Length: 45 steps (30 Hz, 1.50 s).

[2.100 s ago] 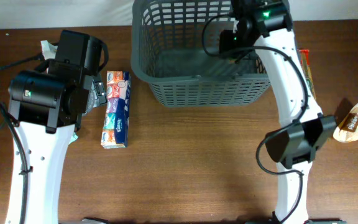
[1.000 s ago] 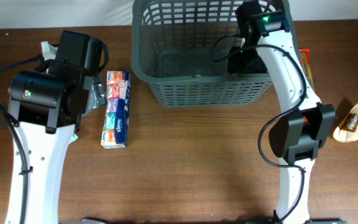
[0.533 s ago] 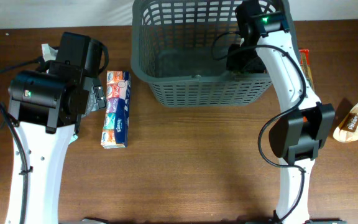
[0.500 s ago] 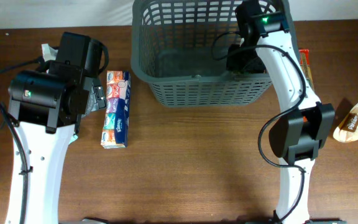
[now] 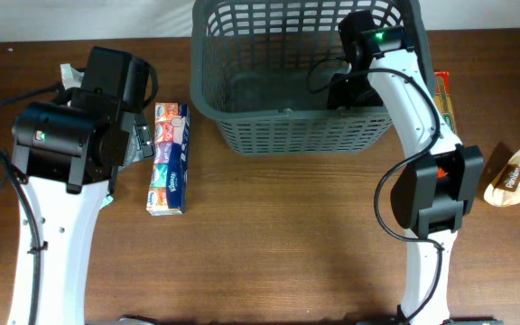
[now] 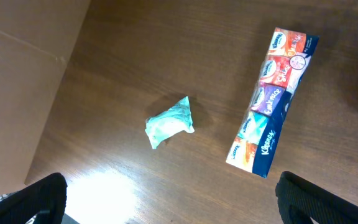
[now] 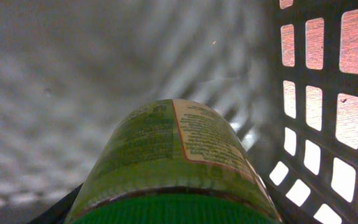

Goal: Pack container
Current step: 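Lower the jar into the basket and open the right gripper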

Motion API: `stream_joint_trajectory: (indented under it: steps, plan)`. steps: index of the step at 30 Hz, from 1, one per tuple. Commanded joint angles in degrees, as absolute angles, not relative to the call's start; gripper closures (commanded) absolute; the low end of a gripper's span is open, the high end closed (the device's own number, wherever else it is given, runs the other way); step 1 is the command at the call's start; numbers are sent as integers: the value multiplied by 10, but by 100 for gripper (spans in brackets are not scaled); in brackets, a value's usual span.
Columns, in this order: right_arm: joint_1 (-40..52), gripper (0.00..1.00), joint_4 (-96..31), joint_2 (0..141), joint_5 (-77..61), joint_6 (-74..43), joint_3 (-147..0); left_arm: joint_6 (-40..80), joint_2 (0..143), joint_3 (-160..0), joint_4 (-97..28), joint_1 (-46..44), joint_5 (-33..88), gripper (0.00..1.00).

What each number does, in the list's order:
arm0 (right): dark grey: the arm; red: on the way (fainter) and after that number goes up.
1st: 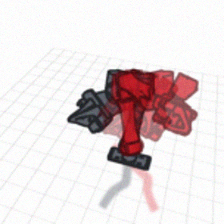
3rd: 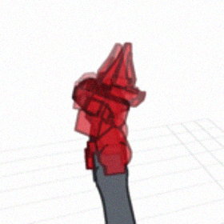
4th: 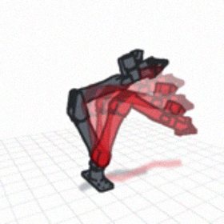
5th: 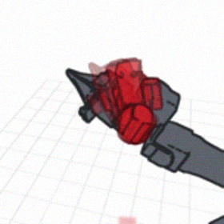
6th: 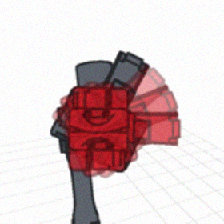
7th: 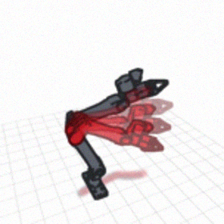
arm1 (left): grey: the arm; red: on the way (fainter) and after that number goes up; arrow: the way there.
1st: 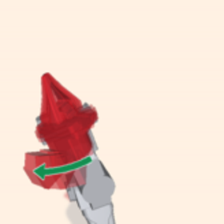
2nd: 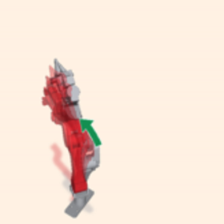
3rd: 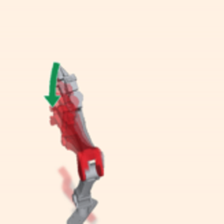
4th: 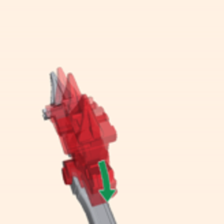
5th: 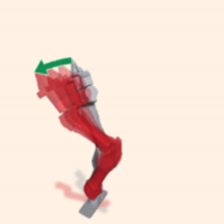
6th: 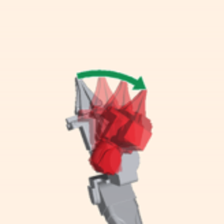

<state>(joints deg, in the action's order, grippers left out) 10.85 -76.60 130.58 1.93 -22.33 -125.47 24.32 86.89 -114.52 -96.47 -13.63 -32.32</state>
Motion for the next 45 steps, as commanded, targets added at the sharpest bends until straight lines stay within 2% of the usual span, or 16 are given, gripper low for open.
stream_joint_trajectory:
  steps: [1, 7, 17, 45]
  plan:
    - [109, 91, -763, 1310, 21, -228, -1247, 250, 865, -1147, -967, -133, -321, 1]
    - [109, 91, -756, 1310, 22, -228, -1230, 250, 865, -1147, -967, -133, -321, 0]
    - [109, 81, -756, 1310, 22, -228, -1229, 250, 865, -1147, -967, -133, -321, 0]
    - [109, 76, -761, 1319, 37, -227, -1229, 250, 865, -1147, -967, -133, -321, 0]
